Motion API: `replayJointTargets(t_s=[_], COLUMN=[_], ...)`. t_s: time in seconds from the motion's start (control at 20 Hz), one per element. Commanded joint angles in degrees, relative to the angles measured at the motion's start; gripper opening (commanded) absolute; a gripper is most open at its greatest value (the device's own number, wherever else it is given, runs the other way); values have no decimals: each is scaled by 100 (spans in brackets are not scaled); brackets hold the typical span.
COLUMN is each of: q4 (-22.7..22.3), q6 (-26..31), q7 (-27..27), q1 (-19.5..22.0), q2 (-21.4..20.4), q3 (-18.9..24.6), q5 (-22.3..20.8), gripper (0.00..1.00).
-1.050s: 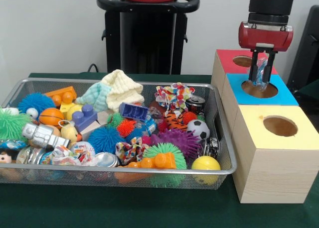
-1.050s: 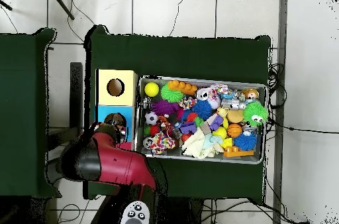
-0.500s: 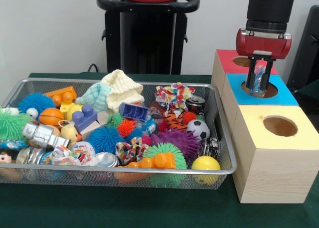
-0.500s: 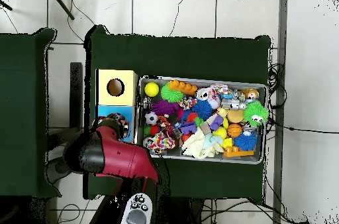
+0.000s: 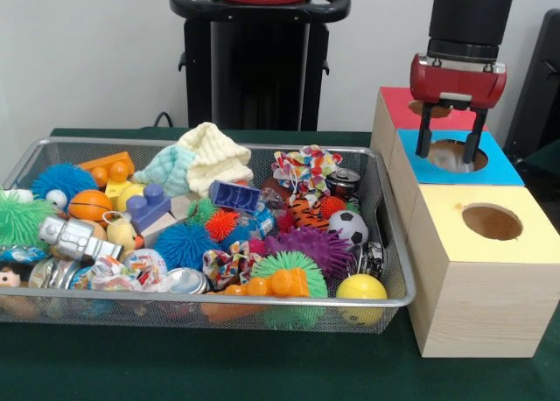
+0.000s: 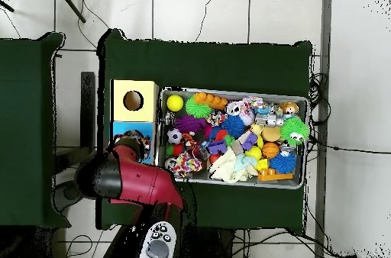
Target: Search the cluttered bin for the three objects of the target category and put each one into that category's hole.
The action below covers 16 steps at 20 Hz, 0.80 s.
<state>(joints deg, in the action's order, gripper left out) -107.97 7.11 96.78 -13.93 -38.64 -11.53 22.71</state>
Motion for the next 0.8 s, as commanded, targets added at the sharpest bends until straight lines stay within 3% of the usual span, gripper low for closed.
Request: replayJointTargets(t_s=[0.05,0.4,0.55,0.7,0.8], q4=[344,434,384,652,695], q6=[570,711,725,1182,1289], q7=[1314,1366,1266,884,606], q1=[24,-58,190,392,673], q2=[200,243,136,6,-72], q3=[73,-37,105,-105,18], q5=[268,309,279,20,-119], gripper=[100,100,100,100,100])
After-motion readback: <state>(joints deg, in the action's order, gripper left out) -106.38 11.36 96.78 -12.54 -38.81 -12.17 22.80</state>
